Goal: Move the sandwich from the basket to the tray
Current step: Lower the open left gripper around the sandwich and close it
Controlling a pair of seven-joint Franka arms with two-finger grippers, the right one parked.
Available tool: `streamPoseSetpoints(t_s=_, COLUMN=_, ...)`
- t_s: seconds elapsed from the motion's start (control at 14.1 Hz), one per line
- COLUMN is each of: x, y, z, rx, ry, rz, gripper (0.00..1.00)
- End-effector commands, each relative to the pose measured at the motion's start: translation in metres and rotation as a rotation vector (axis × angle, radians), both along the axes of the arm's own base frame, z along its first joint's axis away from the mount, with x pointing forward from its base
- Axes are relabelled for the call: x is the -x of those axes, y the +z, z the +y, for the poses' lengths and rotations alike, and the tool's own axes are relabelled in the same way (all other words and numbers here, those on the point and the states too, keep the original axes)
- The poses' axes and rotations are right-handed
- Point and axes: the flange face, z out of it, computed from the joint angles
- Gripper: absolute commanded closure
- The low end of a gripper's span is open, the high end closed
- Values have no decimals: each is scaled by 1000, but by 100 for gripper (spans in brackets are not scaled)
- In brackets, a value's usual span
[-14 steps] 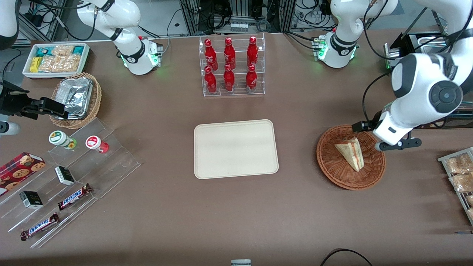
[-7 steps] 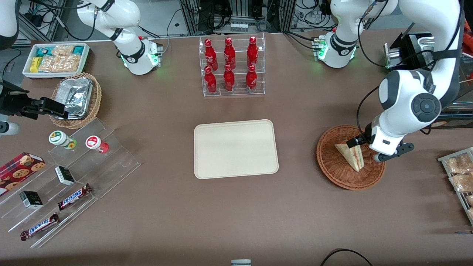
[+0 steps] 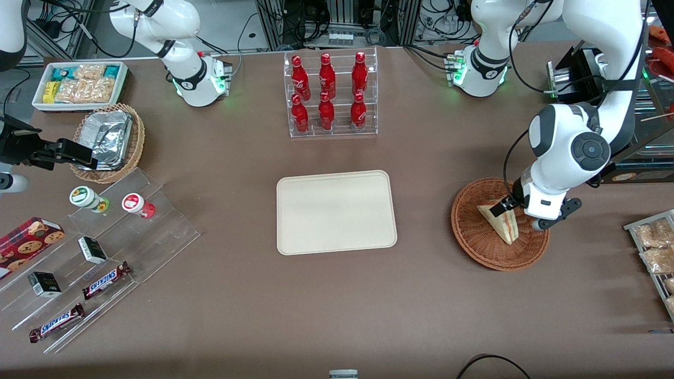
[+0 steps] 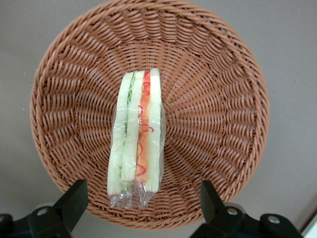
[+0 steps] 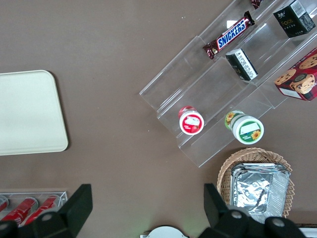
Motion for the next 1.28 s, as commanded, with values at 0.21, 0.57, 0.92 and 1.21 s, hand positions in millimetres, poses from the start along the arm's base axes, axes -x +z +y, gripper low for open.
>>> streamPoseSetpoints(t_s=0.21, x=-3, y=-32, z=-2, rx=-4, ry=21, rz=4, gripper=0)
streamPoseSetpoints(t_s=0.57, x=-2, y=-55, z=0, rx=-9, ry=15, rz=18, gripper=0)
streamPoseSetpoints(t_s=0.92, x=3, y=-60, z=3, rx=-35, ry=-15, rz=30, gripper=54)
streamPoseSetpoints(t_s=1.21, x=5, y=-45, z=5, rx=-61, ry=-46, rz=32, gripper=100)
